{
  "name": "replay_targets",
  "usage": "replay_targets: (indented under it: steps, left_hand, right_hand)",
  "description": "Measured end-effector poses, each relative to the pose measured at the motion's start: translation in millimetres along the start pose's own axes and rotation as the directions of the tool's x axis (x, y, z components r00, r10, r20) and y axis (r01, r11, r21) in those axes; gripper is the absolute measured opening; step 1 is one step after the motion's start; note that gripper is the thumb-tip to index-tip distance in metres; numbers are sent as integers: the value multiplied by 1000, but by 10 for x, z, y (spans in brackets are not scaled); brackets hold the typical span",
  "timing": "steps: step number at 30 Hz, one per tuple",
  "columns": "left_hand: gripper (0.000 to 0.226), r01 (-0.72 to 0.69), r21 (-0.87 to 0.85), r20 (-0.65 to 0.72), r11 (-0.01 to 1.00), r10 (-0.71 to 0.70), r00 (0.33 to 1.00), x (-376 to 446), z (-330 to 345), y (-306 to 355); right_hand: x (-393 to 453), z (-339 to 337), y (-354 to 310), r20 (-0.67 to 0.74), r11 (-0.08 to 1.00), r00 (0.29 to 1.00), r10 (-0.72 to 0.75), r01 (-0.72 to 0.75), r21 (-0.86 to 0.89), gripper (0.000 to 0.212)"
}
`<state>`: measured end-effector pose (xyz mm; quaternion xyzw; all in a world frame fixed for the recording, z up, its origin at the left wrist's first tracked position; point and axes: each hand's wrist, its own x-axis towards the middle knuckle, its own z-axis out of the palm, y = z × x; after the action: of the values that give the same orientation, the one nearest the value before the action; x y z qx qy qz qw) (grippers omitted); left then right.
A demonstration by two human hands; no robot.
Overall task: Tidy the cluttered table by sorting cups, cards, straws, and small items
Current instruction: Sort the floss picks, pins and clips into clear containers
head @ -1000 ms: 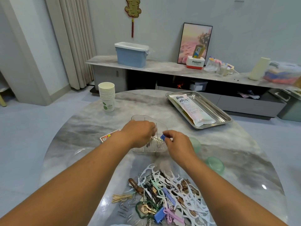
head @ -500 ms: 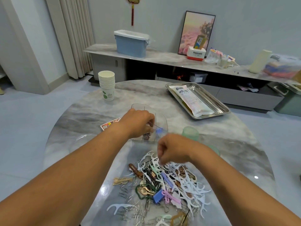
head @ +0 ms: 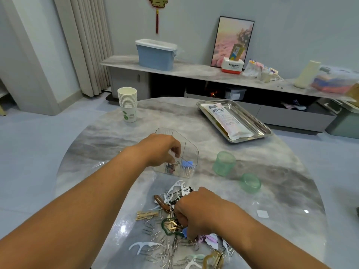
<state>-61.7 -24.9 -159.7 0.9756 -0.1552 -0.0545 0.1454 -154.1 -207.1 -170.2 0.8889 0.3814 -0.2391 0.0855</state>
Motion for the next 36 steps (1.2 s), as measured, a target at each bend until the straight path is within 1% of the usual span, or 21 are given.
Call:
replay_targets:
  steps: [4, 6, 8, 11, 12, 14, 16, 17, 19, 20, 21, 22, 23, 25, 28, 29, 31, 33, 34, 35, 36]
  left_hand:
    - [38, 16, 26, -33, 1000, -15, 999, -20, -58, 14]
    - [42, 31, 13, -48, 999, -30, 998, -33, -84, 18]
    - [42, 43, -8, -68, 999, -44, 997, -51, -116, 27]
    - [40, 52, 3, -95, 999, -51, 994, -74, -177, 28]
    - [39, 59, 20, -100, 998, -57, 993, -88, -195, 20]
    - [37, 79, 52, -111, 996, -73, 991, -100, -214, 10]
    - [36, 101, 69, -105, 993, -93, 990, -124, -208, -3]
    - [37, 107, 69, -100, 992, -100, 990, -138, -210, -9]
    - [37, 116, 57, -99, 992, -110, 989, -161, -220, -5]
    - [36, 121, 51, -102, 991, -115, 988, -174, -244, 9]
    - [34, 127, 47, -94, 991, -122, 988, -187, -269, 27]
    - [32, 134, 42, -69, 990, -131, 989, -207, -297, 53]
    - [29, 141, 31, -18, 989, -141, 990, -232, -311, 85]
    - [24, 155, 21, 148, 988, -157, 976, -286, -265, 139]
    - [28, 148, 69, 382, 987, -163, 910, -382, -27, 174]
    - [32, 136, 94, 430, 986, -163, 888, -408, 71, 172]
    - [39, 94, 129, 474, 987, -145, 869, -444, 235, 160]
    - [40, 65, 126, 488, 990, -119, 865, -462, 344, 166]
    - [39, 49, 129, 488, 990, -107, 866, -466, 379, 175]
    - [38, 35, 137, 487, 990, -98, 868, -472, 403, 188]
    - [37, 21, 148, 483, 989, -91, 871, -474, 418, 202]
  right_hand:
    - [-20, -8, -50, 5, 1000, 1000, -1, 1, 18, 25]
    - [-37, -36, -51, 29, 996, 1000, 12, -14, 90, 27]
    - [-51, -85, -4, 51, 974, 998, 35, -45, 223, 25]
    - [-94, -230, 189, 40, 875, 995, 87, -95, 474, 19]
    - [-108, -285, 275, 10, 830, 994, 111, -98, 549, 17]
    - [-132, -397, 474, -111, 717, 974, 200, -68, 693, 13]
    - [-113, -468, 659, -250, 568, 903, 350, 7, 823, 12]
    - [-76, -481, 739, -303, 494, 844, 443, 52, 868, 11]
    - [47, -446, 868, -358, 393, 692, 626, 116, 912, 11]
    - [134, -414, 919, -374, 376, 618, 692, 135, 917, 11]
    - [214, -377, 951, -385, 375, 567, 728, 140, 916, 12]
    - [297, -333, 968, -393, 386, 549, 738, 134, 913, 12]
    - [368, -285, 964, -396, 402, 558, 730, 119, 908, 12]
    - [480, -190, 938, -392, 438, 606, 692, 80, 896, 10]
    - [556, -78, 906, -384, 510, 655, 651, -2, 860, 13]
    - [556, -57, 903, -390, 545, 657, 646, -38, 838, 17]
    - [520, -66, 888, -443, 621, 629, 639, -83, 779, 21]
    - [432, -126, 836, -495, 677, 611, 618, -93, 730, 12]
    - [390, -158, 796, -495, 694, 631, 598, -97, 714, 8]
    - [340, -182, 737, -474, 711, 676, 564, -106, 695, 7]
    - [298, -198, 664, -430, 737, 744, 512, -123, 665, 10]
